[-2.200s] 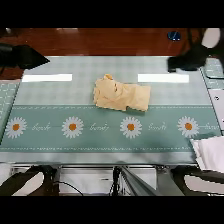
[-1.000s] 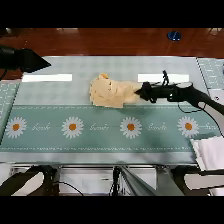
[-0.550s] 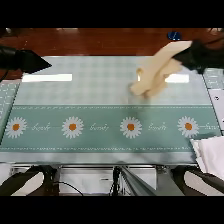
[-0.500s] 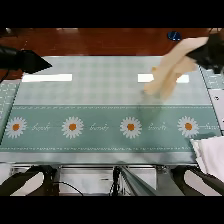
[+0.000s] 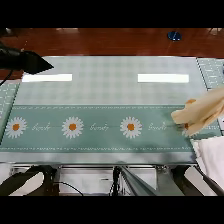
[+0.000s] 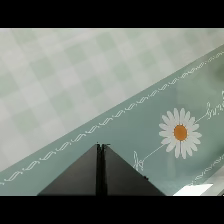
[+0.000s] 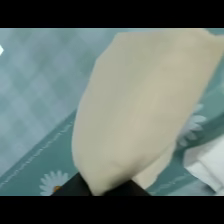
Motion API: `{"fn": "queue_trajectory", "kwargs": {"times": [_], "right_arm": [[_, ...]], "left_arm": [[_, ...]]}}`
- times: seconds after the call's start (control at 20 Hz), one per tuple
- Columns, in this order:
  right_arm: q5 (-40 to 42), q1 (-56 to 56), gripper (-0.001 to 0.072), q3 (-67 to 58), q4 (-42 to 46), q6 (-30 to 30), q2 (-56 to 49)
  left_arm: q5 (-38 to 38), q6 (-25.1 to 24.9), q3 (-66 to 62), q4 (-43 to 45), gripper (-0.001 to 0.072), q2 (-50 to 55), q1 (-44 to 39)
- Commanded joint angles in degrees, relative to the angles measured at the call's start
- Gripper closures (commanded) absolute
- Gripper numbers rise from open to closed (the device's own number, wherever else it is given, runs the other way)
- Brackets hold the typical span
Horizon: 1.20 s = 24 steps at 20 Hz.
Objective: Fold the shirts.
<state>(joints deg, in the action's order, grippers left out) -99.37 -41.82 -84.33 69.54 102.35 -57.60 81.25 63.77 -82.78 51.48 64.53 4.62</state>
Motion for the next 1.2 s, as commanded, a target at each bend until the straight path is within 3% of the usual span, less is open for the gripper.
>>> {"fn": "queue_trajectory", "kwargs": {"times": [0.0, 0.35, 0.9, 1.15], "right_arm": [[-6.99, -4.09, 0.0687, -0.15, 15.54, -2.34, 0.26], [-7.08, -13.22, 0.0686, 2.01, 31.26, -7.91, 0.81], [-6.86, -33.09, 0.0686, 26.03, 53.66, -13.75, 8.90], [-1.57, -39.74, 0.0686, 33.33, 55.41, -14.05, 8.37]], "left_arm": [[0.02, -0.28, 0.02, -0.02, 0.0664, 0.04, 0.00], [-0.24, -0.37, 0.02, 0.00, 0.0665, 0.04, 0.11], [-6.51, -1.77, -0.02, 0.00, 0.0665, 0.20, 0.11], [-10.08, -1.79, -0.02, 0.02, 0.0665, 0.22, 0.13]]}}
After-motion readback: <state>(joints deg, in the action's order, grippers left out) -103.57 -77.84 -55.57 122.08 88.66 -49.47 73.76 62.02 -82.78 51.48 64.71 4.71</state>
